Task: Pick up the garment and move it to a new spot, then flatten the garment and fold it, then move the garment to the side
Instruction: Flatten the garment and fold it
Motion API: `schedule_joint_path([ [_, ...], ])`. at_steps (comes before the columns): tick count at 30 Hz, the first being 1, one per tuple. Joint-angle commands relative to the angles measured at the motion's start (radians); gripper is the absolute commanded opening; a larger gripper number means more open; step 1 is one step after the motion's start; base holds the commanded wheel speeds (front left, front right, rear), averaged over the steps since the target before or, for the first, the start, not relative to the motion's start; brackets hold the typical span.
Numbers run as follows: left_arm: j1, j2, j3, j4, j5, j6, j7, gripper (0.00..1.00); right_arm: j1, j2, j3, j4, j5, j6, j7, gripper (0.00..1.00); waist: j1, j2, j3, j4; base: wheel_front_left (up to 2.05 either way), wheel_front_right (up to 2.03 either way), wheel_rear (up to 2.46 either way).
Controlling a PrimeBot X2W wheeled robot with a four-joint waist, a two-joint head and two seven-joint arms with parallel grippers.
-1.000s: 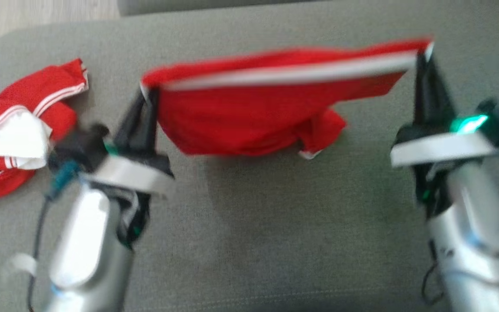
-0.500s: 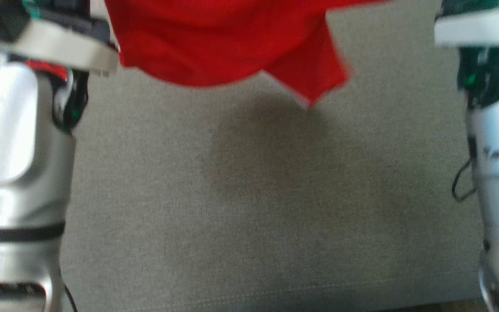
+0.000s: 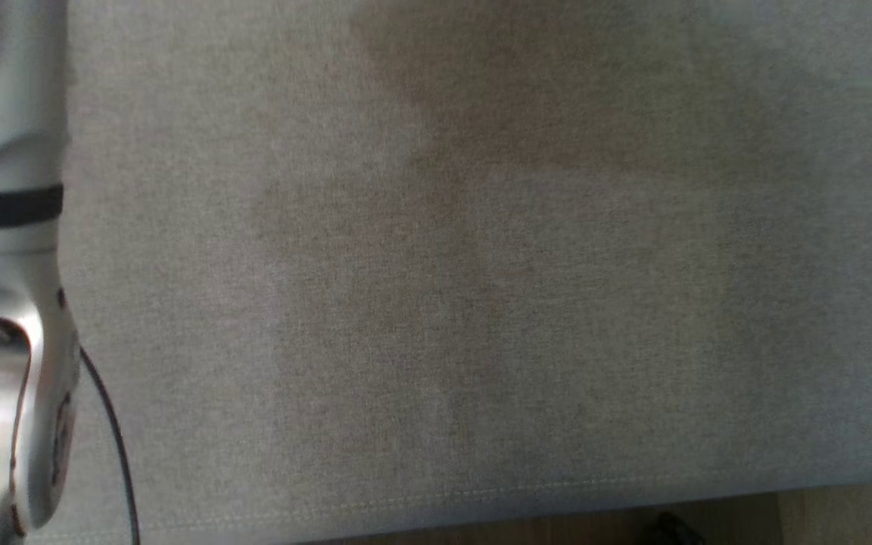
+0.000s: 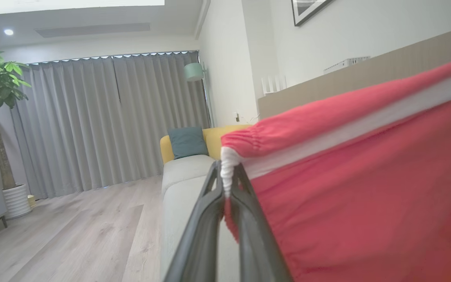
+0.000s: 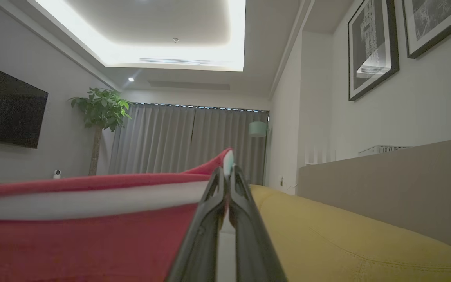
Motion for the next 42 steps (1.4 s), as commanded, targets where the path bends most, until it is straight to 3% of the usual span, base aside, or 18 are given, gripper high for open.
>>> schedule_joint_path([
  [1, -0.041, 0.047, 0.050, -0.033, -0.004, 0.020, -0.003, 0.00, -0.039, 0.008, -0.040, -0.025, -0.011, -0.001, -0.002, 0.00, -0.0002, 0.0000, 0.041, 0.004, 0.00, 0.00, 0.00],
  [5, -0.024, 0.031, 0.087, -0.036, -0.028, 0.022, -0.003, 0.00, -0.025, 0.055, -0.086, -0.029, 0.026, -0.001, -0.002, 0.00, -0.0002, 0.0000, 0.077, -0.002, 0.00, 0.00, 0.00],
  [10, 0.075, 0.001, 0.123, -0.062, -0.056, 0.014, -0.003, 0.00, 0.079, 0.071, -0.031, -0.050, 0.119, -0.001, -0.002, 0.00, -0.0002, 0.0000, 0.089, -0.005, 0.00, 0.00, 0.00],
  [15, 0.293, -0.046, 0.168, -0.097, -0.093, 0.002, -0.003, 0.00, 0.284, 0.042, 0.061, -0.108, 0.238, -0.001, -0.002, 0.00, -0.0002, 0.0000, 0.059, -0.002, 0.00, 0.00, 0.00],
  [23, 0.682, -0.098, 0.226, -0.132, -0.124, -0.004, -0.003, 0.00, 0.662, -0.007, 0.185, -0.194, 0.359, -0.001, -0.002, 0.00, -0.0002, 0.0000, -0.039, -0.005, 0.00, 0.00, 0.00],
  [28, 0.867, -0.105, 0.231, -0.153, -0.167, 0.004, -0.004, 0.00, 0.860, -0.001, 0.225, -0.216, 0.396, -0.001, -0.002, 0.00, -0.0002, 0.0000, -0.118, -0.021, 0.00, 0.00, 0.00],
  [33, 0.993, -0.105, 0.204, -0.180, -0.230, 0.027, -0.004, 0.00, 1.017, -0.002, 0.229, -0.215, 0.422, -0.001, -0.002, 0.00, -0.0002, 0.0000, -0.200, -0.029, 0.00, 0.00, 0.00],
  [42, 1.168, -0.105, 0.164, -0.178, -0.218, 0.031, -0.004, 0.00, 1.206, -0.010, 0.273, -0.234, 0.452, -0.001, 0.047, 0.00, -0.0002, 0.0000, -0.342, -0.067, 0.00, 0.00, 0.00],
])
